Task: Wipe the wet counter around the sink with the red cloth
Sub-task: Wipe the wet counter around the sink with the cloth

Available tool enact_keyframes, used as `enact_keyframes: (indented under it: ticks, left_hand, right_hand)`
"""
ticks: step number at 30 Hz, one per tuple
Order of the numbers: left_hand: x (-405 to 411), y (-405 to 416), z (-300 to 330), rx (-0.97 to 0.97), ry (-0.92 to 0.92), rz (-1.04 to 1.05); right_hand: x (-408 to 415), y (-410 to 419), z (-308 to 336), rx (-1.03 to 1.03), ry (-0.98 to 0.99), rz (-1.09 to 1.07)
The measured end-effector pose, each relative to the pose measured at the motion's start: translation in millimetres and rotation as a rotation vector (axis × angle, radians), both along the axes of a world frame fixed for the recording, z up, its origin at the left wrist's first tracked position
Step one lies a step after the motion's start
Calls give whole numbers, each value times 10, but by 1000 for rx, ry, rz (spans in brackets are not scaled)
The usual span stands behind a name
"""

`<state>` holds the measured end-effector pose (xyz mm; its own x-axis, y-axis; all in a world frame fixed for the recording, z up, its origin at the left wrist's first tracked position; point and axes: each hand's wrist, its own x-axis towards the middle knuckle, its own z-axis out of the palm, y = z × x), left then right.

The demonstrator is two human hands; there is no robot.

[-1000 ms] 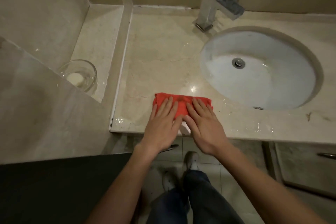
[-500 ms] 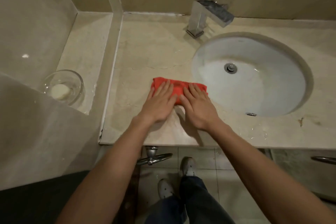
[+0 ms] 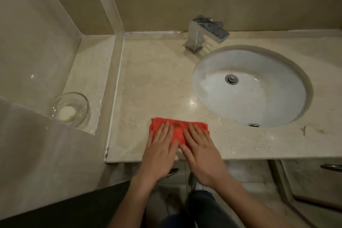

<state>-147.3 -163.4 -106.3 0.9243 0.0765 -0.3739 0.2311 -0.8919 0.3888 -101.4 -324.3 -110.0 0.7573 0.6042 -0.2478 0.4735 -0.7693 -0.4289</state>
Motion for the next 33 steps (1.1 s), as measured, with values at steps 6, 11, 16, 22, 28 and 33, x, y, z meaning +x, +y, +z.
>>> enact_keyframes:
  ticks: [6,11,16,22,28,33]
  left_hand:
    - [398,184,-14,-41,17,23]
    - [1185,509,-93,53,47,-7]
    - [1337,576,-71,102,35,-54]
    - [556,78,4,104,-98,-119]
    - [530,192,109,-18,-139,-20]
    - [661,220,221,148,-87,-185]
  right_hand:
    - [374,167,30,29,-9,-28]
    - [1134,464,-27,-13,-41,4]
    - [1293,440,15,-9,-26,57]
    - [724,-122,78,-10,-25,123]
    - [817,-404,210,33,2,181]
    - [983,-265,225,8,-60,292]
